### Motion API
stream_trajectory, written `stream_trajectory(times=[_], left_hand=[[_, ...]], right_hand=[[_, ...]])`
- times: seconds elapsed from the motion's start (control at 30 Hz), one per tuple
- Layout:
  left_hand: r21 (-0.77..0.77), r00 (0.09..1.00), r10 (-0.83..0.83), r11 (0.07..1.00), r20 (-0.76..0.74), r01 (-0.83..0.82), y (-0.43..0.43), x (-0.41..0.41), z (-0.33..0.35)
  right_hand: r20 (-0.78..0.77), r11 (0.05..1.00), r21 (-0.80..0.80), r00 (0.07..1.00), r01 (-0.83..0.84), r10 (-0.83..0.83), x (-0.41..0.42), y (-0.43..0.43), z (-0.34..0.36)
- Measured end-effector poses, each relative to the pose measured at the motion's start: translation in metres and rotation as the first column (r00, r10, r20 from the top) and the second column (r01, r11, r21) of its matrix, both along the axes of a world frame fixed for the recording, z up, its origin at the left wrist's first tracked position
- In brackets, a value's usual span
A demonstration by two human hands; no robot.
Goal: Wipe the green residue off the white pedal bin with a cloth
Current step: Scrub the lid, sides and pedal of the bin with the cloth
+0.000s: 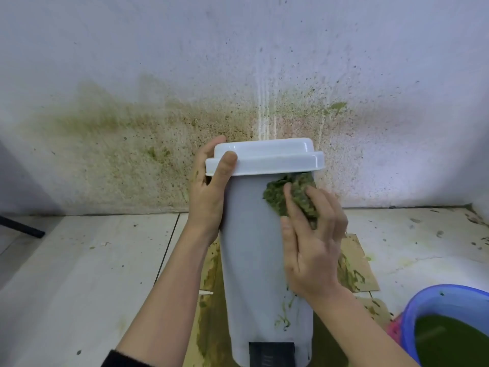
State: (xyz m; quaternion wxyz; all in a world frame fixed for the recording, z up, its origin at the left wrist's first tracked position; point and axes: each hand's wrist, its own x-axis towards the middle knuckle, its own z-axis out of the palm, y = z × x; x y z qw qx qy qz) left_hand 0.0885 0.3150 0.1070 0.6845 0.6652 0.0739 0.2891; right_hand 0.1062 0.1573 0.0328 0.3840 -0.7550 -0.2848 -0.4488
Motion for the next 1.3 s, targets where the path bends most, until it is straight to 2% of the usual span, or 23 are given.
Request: stream_trajectory(times=[0.1, 0.23, 0.3, 0.5, 0.67, 0.83, 0.9, 0.97, 1.13, 1.23, 1.3], left_hand=[[0.031, 1.000, -0.003, 1.000, 0.005, 0.003, 0.000, -0.002, 0.000], [0.135, 0.998, -0.043, 0.990, -0.043, 0.048, -0.013, -0.024, -0.027], [0.112, 0.995, -0.038, 0.992, -0.096, 0.049, -0.029, -0.044, -0.056], [0.020, 0.983, -0.043, 0.999, -0.181, 0.047, -0.055, -0.077, -0.103], [-0.064, 0.980, -0.044, 0.997, -0.192, 0.032, -0.052, -0.086, -0.113], [-0.067, 0.978, -0.046, 0.997, -0.202, 0.033, -0.055, -0.086, -0.113], [-0.075, 0.979, -0.042, 0.997, -0.198, 0.028, -0.053, -0.086, -0.113], [-0.080, 0.979, -0.046, 0.996, -0.198, 0.030, -0.051, -0.086, -0.112], [-0.098, 0.985, -0.067, 0.994, -0.158, 0.052, -0.054, -0.084, -0.111], [-0.087, 0.986, -0.079, 0.994, -0.145, 0.066, -0.055, -0.085, -0.111], [-0.061, 0.989, -0.061, 0.997, -0.135, 0.053, -0.054, -0.083, -0.112]], right_hand=[[0.068, 0.992, -0.124, 0.998, 0.008, 0.001, -0.001, 0.003, 0.005], [-0.002, 0.990, -0.002, 0.990, -0.139, 0.139, 0.004, -0.009, 0.010], [-0.007, 0.980, 0.061, 0.982, -0.190, 0.191, 0.006, -0.014, 0.014], [0.024, 0.990, 0.095, 0.994, -0.105, 0.104, 0.003, -0.012, 0.004], [-0.016, 0.987, -0.025, 0.987, -0.159, 0.159, -0.027, -0.034, -0.042], [-0.223, 0.934, -0.202, 0.943, -0.294, 0.248, -0.070, -0.076, -0.103], [-0.263, 0.917, -0.222, 0.926, -0.330, 0.270, -0.075, -0.085, -0.108], [-0.236, 0.911, -0.212, 0.923, -0.354, 0.303, -0.066, -0.079, -0.092], [-0.127, 0.976, -0.045, 0.970, -0.213, 0.205, -0.035, -0.044, -0.030], [-0.122, 0.985, -0.075, 0.982, -0.153, 0.143, -0.042, -0.044, -0.037], [-0.127, 0.972, -0.135, 0.976, -0.192, 0.175, -0.050, -0.052, -0.054]])
